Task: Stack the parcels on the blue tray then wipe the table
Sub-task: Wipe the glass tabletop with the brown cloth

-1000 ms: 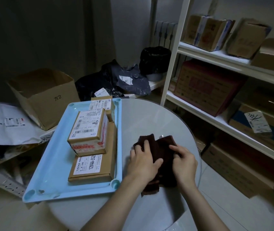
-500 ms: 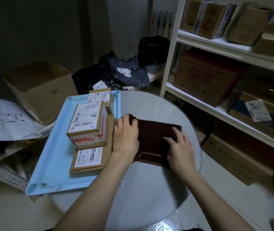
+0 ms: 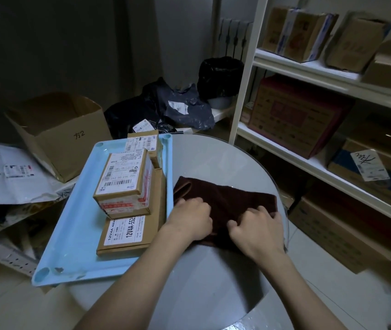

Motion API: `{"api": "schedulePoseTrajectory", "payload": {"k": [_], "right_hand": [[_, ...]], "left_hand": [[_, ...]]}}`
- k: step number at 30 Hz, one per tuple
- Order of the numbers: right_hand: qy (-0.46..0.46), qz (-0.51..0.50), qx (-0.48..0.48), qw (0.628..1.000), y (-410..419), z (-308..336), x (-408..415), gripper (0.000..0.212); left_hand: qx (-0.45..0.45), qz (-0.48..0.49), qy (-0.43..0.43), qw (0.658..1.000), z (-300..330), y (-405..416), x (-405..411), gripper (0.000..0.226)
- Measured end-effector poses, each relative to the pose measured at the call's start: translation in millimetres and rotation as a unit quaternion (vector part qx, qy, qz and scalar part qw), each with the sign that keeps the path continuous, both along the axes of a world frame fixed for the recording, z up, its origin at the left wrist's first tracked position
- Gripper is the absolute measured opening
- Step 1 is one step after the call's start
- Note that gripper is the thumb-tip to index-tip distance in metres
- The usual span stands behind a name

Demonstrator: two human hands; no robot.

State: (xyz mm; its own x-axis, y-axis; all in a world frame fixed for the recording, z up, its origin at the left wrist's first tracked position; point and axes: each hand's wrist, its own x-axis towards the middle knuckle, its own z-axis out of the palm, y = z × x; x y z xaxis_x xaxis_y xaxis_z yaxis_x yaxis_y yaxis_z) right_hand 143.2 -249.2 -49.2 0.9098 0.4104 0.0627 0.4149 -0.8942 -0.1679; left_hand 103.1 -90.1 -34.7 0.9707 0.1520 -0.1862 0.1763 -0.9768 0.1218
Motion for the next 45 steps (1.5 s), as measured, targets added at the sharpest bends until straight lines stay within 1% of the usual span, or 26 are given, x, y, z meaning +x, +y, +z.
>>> {"api": "schedulePoseTrajectory", "payload": {"k": [1, 2, 3, 4, 5, 6, 8, 10, 12, 14, 16, 18, 20, 22, 25, 27, 29, 30, 31, 33, 34, 36, 38, 41, 45], "right_hand": [[-0.015, 0.029, 0.032, 0.999, 9, -1, 2, 0.043], [-0.020, 0.051, 0.047, 0.997, 14, -6, 4, 0.046], [-0.006, 0.068, 0.042, 0.997, 19, -12, 9, 0.047], [0.028, 0.072, 0.012, 0.997, 22, -22, 10, 0.050], [0.060, 0.069, -0.020, 0.996, 27, -33, 11, 0.055], [0.067, 0.066, -0.028, 0.995, 31, -44, 11, 0.057], [0.050, 0.080, -0.017, 0.995, 43, -52, 8, 0.061], [0.047, 0.133, -0.034, 0.989, 53, -55, 1, 0.065], [0.055, 0.188, -0.041, 0.980, 50, -60, -4, 0.060], [0.047, 0.180, -0.034, 0.982, 36, -58, 6, 0.055], [0.040, 0.110, -0.040, 0.992, 25, -58, 27, 0.057], [0.060, 0.029, -0.047, 0.997, 30, -57, 44, 0.060], [0.090, -0.008, -0.038, 0.995, 51, -54, 47, 0.061], [0.092, 0.022, -0.049, 0.994, 77, -52, 38, 0.062], [0.080, 0.107, -0.069, 0.989, 97, -52, 4, 0.062], [0.074, 0.119, -0.058, 0.988, 90, -54, -15, 0.061], [0.051, 0.101, -0.043, 0.993, 69, -61, -23, 0.061], [0.062, 0.084, -0.032, 0.994, 56, -63, -23, 0.061], [0.074, 0.057, -0.019, 0.995, 43, -60, -21, 0.060], [0.061, 0.002, -0.034, 0.998, 23, -56, -5, 0.058], [0.073, -0.023, -0.032, 0.997, 19, -53, 5, 0.059], [0.092, -0.064, -0.032, 0.993, 27, -53, 27, 0.061], [0.106, -0.086, -0.025, 0.990, 52, -52, 40, 0.063], [0.099, -0.053, -0.036, 0.993, 84, -55, 42, 0.064], [0.072, 0.059, -0.025, 0.995, 89, -58, 8, 0.059]], "left_hand": [[-0.046, 0.004, 0.017, 0.999, 4, 0, -1, 0.026], [-0.071, 0.009, 0.021, 0.997, 7, -1, -3, 0.022], [-0.081, 0.012, 0.010, 0.997, 10, 1, -3, 0.019], [-0.092, 0.012, -0.004, 0.996, 11, 2, -6, 0.018], [-0.105, 0.012, -0.024, 0.994, 10, 5, -8, 0.020], [-0.117, 0.016, -0.055, 0.991, 9, 7, -10, 0.023], [-0.142, 0.026, -0.110, 0.983, 13, 12, -9, 0.025], [-0.161, 0.041, -0.160, 0.973, 16, 18, -9, 0.024], [-0.178, 0.052, -0.195, 0.963, 17, 21, -15, 0.026], [-0.199, 0.045, -0.236, 0.950, 16, 25, -26, 0.028], [-0.211, 0.043, -0.269, 0.939, 14, 31, -39, 0.028], [-0.219, 0.040, -0.281, 0.933, 11, 38, -50, 0.026], [-0.244, 0.043, -0.283, 0.927, 10, 43, -52, 0.024], [-0.271, 0.066, -0.280, 0.919, 9, 46, -49, 0.022], [-0.288, 0.072, -0.274, 0.915, 5, 49, -46, 0.023], [-0.300, 0.080, -0.260, 0.914, 1, 49, -48, 0.026], [-0.297, 0.079, -0.248, 0.919, -2, 46, -49, 0.028], [-0.292, 0.075, -0.247, 0.921, -2, 44, -51, 0.029], [-0.290, 0.071, -0.250, 0.921, -1, 44, -52, 0.028], [-0.284, 0.066, -0.260, 0.921, 1, 44, -52, 0.026], [-0.280, 0.062, -0.263, 0.921, 2, 44, -52, 0.025], [-0.266, 0.040, -0.261, 0.927, 2, 44, -52, 0.026], [-0.235, 0.000, -0.262, 0.936, -1, 46, -56, 0.027], [-0.154, -0.079, -0.298, 0.939, -12, 55, -68, 0.027], [-0.135, -0.127, -0.297, 0.937, -32, 65, -68, 0.029]]}}
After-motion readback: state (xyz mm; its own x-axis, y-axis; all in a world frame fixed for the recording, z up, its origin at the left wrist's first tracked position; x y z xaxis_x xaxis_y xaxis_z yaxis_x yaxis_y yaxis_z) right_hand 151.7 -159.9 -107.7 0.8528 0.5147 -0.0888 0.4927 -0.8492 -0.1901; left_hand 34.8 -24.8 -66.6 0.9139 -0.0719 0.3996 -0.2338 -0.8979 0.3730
